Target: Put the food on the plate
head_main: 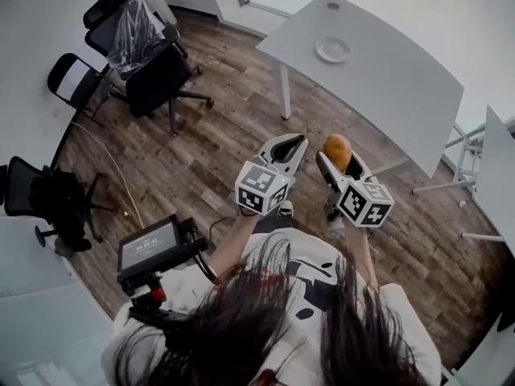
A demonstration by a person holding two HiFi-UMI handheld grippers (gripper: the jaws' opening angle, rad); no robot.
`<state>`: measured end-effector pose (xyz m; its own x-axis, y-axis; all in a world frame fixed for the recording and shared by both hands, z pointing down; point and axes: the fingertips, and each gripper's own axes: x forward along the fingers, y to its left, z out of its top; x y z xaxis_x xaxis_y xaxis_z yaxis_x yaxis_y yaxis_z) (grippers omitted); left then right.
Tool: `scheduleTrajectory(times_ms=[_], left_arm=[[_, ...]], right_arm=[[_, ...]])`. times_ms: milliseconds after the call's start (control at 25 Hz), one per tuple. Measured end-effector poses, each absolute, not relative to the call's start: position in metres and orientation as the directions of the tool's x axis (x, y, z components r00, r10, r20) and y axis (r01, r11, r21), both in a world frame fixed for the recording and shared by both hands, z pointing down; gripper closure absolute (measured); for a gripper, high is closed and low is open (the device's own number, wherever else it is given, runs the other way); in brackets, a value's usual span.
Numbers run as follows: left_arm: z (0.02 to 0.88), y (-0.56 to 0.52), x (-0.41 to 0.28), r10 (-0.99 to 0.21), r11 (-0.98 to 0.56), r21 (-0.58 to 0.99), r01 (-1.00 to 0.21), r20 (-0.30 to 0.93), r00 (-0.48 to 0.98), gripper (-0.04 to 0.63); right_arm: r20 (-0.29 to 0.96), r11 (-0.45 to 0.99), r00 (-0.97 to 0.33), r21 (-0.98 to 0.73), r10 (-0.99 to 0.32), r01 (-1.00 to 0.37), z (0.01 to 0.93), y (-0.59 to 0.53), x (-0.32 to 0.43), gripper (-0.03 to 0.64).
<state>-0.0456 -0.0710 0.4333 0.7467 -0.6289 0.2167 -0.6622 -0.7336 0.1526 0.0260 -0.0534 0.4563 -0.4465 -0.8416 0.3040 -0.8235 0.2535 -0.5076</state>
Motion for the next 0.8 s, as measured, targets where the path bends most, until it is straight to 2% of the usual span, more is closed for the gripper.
scheduleTrajectory(times_ms=[360,800], left_arm=[[0.443,-0.124,-0.057,-0.578,-0.765,0.200,-0.612,0.206,0.789,0.580],[0.461,-0.158,-0.052,-0.536,-0.779,0.243,-0.579,0.222,0.814,0.580]], right_arm=[[0.358,0.199,-0.406,-0.494,-0.841,-0.847,0.470,-0.099,0.006,0.250],[0.385,0.128,-0.348,-0.493,-0.855,-0.860,0.479,-0.129,0.019,0.250]])
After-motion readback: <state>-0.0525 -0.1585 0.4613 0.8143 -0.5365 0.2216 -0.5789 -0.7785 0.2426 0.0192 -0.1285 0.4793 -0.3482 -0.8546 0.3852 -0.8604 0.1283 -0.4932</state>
